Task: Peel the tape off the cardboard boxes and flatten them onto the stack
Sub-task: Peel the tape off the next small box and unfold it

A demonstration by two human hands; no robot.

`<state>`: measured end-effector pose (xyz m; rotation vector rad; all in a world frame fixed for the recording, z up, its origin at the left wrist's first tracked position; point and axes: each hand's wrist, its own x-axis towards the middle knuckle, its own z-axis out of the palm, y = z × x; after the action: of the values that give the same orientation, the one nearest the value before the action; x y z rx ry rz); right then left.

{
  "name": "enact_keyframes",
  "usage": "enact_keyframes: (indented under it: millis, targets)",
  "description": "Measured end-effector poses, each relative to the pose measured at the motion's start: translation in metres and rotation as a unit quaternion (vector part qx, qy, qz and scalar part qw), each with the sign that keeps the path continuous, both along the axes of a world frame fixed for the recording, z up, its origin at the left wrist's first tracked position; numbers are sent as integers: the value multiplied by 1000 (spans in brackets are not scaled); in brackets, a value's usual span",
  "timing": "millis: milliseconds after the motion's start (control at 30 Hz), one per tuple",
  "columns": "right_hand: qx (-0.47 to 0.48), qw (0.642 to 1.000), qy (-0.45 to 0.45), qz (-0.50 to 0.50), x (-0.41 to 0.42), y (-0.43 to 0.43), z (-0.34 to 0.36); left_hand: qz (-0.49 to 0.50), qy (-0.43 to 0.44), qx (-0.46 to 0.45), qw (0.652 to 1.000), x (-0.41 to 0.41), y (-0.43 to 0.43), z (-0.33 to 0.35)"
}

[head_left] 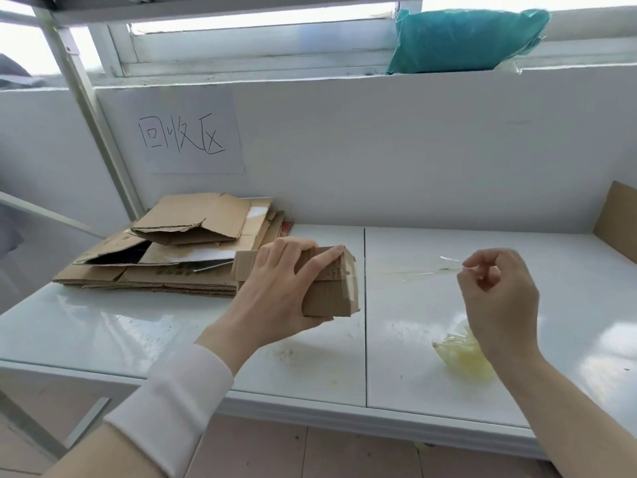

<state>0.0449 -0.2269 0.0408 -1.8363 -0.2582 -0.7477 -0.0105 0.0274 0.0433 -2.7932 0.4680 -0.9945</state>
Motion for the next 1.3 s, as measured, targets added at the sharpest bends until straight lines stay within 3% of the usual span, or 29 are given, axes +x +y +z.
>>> enact_keyframes:
  millis: [200,500,667,800,900,967,1067,1133,1233,1300]
  targets:
    - [22,988,-55,-146,37,-45,33,30,9,-109,994,-1,12,-7]
    - [-193,973,-36,-119,29,-73,19,66,-87,-295,949,22,-14,17]
    - [-298,948,86,-65,13,-92,-2,73,-99,-345,930,26,-29,22]
    - [-423,864,269,56,3,-82,-44,66,-76,-374,922,30,-46,21]
    - [-472,855,212,27,-2,-78,-58,58,-62,-388,918,30,-59,19]
    - [-504,858,99,9,-6,-78,-55,53,-57,-384,920,30,-66,17]
    - [-479,877,-30,16,-8,-81,-49,46,-44,-395,916,29,-73,12]
    - [-461,883,-64,63,-6,-80,-45,40,-42,-397,916,29,-77,10]
    - [-288,952,29,98,-5,-81,-38,33,-37,-400,915,28,-80,9]
    - [-209,967,107,100,-7,-79,-33,33,-36,-401,915,27,-80,10]
